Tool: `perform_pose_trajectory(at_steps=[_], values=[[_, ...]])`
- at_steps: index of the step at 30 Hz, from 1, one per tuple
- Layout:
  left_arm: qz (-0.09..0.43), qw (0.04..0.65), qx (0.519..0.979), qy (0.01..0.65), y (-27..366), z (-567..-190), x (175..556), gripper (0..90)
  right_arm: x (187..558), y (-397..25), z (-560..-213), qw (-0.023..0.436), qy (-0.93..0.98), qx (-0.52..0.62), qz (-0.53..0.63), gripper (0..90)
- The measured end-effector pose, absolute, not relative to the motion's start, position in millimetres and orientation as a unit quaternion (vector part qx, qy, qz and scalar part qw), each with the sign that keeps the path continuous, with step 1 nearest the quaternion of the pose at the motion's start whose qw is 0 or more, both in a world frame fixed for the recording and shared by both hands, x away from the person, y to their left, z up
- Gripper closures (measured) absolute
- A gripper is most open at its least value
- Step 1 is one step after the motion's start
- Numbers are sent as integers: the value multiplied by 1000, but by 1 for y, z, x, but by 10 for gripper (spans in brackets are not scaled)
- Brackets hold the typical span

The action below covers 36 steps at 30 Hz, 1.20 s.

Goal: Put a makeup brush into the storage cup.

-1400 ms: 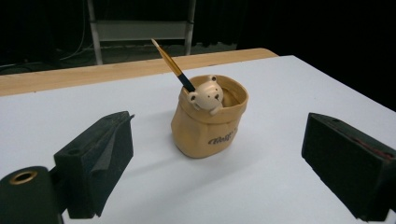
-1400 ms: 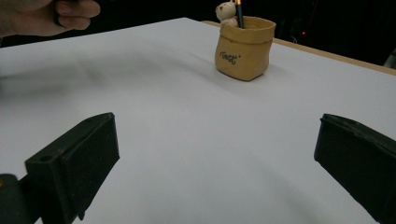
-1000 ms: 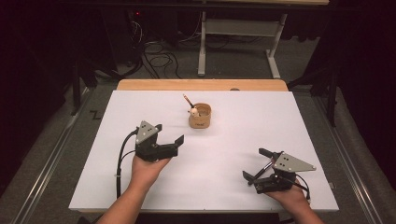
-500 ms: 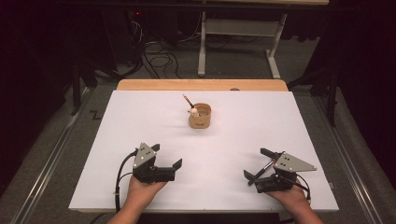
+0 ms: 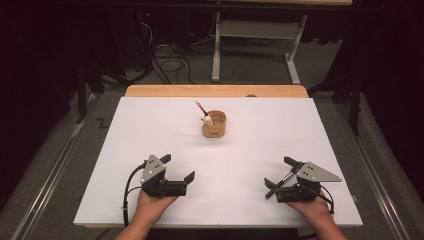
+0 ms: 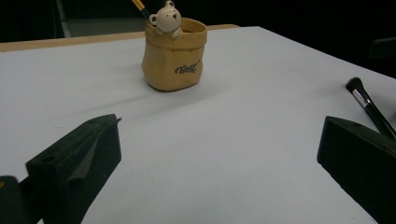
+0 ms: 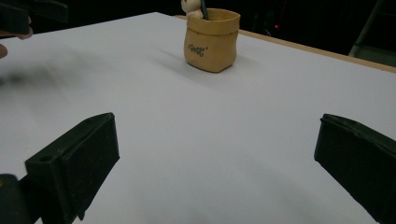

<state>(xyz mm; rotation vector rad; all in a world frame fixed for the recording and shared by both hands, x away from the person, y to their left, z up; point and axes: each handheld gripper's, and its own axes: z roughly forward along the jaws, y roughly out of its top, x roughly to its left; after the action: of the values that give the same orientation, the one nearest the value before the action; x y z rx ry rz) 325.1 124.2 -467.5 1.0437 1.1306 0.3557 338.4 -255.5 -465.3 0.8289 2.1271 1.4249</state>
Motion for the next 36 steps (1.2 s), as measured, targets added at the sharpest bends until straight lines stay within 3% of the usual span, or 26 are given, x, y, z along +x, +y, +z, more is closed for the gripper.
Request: perform_pose_trajectory(at_steps=[10,36], values=[[153,701,490,496,122,-473,325,48,340,-263,-464,241,767,323,498,2],[156,717,478,483,125,-463,321,17,339,-299,-450,242,773,382,445,2]])
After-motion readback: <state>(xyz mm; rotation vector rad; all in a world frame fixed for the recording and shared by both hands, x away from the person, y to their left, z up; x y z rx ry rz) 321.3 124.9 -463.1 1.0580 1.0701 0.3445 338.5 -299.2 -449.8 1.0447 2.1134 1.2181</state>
